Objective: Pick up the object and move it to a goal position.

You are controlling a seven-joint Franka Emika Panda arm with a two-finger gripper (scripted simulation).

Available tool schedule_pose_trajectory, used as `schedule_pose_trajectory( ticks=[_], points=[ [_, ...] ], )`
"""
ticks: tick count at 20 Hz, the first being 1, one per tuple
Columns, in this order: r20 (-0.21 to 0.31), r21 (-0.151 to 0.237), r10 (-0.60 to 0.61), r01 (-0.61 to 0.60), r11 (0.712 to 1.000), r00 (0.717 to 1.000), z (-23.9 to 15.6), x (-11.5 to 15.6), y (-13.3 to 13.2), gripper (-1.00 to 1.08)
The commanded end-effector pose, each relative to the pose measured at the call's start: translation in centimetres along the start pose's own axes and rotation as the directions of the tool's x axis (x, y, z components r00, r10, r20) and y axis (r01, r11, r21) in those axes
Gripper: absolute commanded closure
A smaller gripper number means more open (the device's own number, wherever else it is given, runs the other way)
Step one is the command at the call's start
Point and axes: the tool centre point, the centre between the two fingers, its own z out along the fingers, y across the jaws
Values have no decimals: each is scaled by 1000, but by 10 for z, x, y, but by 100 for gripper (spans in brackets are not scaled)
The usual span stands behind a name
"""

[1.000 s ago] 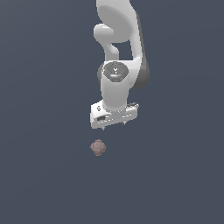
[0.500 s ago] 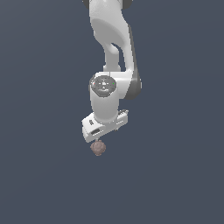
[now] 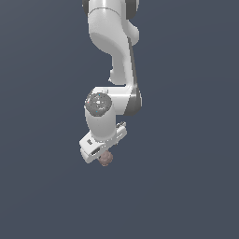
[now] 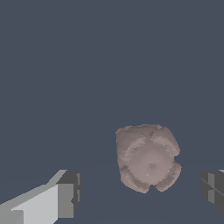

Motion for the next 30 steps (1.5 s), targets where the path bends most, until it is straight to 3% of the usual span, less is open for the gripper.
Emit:
schedule_pose_trajectory(
  ticks=[1, 14, 24, 30],
  points=[
    [-2, -1, -36, 36, 999, 999, 4, -1, 7, -92],
    [-5, -1, -88, 88, 996, 996, 13, -3, 17, -92],
    [-5, -1, -92, 92, 996, 996, 58, -4, 17, -92],
    [-5, -1, -92, 92, 996, 996, 62, -3, 18, -92]
  ],
)
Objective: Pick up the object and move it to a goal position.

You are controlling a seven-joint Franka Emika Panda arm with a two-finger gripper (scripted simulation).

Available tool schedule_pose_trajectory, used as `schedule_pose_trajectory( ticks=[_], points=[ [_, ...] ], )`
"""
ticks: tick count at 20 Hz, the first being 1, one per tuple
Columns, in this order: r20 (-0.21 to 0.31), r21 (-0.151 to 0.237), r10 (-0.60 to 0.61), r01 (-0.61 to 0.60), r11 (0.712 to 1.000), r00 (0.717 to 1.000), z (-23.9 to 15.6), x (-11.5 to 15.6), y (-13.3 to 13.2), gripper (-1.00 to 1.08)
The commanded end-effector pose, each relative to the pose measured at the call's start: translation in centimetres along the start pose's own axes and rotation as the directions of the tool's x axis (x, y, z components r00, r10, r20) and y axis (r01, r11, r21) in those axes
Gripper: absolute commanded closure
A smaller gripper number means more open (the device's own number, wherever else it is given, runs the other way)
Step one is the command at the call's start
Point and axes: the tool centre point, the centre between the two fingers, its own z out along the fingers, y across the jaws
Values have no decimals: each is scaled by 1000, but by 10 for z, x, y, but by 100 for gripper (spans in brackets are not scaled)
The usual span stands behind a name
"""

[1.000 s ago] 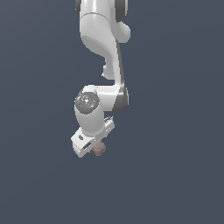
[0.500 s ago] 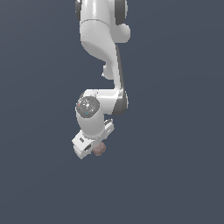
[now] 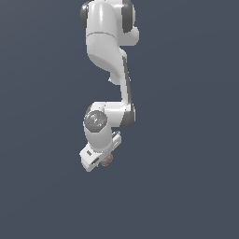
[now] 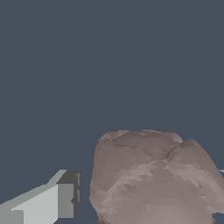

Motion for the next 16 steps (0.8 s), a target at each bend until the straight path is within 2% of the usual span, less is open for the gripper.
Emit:
schedule_pose_trajectory(
  ticks=[1, 16],
  points=[
    [-1, -1, 0, 0, 1000, 1000, -1, 1, 1, 108],
    [-1, -1, 0, 0, 1000, 1000, -11, -2, 4, 108]
  ],
)
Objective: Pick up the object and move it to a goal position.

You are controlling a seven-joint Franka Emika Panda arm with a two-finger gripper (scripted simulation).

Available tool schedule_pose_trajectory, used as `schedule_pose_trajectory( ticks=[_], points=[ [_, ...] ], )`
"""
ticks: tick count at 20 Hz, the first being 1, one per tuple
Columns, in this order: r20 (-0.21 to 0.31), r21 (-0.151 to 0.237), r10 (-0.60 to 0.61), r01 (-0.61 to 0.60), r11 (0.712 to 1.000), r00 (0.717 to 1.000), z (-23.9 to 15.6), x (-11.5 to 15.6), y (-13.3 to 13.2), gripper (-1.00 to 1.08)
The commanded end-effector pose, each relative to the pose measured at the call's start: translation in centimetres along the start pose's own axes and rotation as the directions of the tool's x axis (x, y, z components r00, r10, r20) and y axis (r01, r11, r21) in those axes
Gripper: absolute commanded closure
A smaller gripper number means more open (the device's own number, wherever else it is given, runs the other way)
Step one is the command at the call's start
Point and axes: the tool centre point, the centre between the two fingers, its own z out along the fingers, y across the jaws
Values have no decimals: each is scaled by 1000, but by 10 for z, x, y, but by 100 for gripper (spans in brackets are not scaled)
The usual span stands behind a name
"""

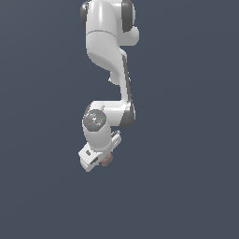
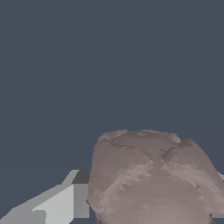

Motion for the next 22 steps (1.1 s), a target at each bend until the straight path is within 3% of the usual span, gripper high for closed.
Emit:
schedule_pose_trajectory(
  ticks=[1, 7, 22],
  points=[
    [-1, -2, 1, -1, 1000, 1000, -9, -2, 4, 108],
    [-1, -2, 1, -1, 1000, 1000, -50, -11, 17, 108],
    [-2, -1, 0, 0, 1000, 1000, -194, -39, 69, 108]
  ],
)
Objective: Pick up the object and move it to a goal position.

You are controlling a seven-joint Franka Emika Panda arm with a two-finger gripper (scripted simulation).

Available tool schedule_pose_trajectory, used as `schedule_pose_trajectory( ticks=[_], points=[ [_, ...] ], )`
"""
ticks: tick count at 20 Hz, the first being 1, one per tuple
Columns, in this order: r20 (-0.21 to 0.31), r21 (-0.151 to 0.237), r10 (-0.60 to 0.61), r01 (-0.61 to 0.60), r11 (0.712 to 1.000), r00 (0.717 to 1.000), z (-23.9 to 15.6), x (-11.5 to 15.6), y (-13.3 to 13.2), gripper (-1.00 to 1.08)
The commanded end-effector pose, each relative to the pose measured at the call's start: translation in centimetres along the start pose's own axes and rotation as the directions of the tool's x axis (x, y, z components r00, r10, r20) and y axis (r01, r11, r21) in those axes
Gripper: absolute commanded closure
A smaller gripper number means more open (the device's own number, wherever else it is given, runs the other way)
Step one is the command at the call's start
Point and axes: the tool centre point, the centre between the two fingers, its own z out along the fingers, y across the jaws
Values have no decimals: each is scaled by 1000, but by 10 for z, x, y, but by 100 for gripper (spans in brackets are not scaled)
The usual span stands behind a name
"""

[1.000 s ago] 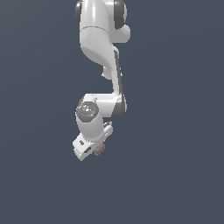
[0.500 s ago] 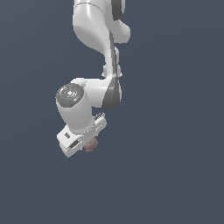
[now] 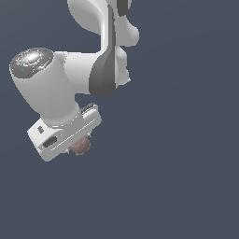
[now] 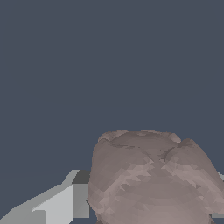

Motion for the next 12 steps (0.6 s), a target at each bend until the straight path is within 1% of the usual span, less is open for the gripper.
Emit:
schedule_pose_trajectory(
  ticks=[1, 6, 12],
  points=[
    [0, 1, -1, 1, 1000, 1000, -21, -4, 7, 108],
    [1, 1, 0, 0, 1000, 1000, -49, -9, 19, 108],
    [1, 1, 0, 0, 1000, 1000, -66, -12, 26, 108]
  ],
)
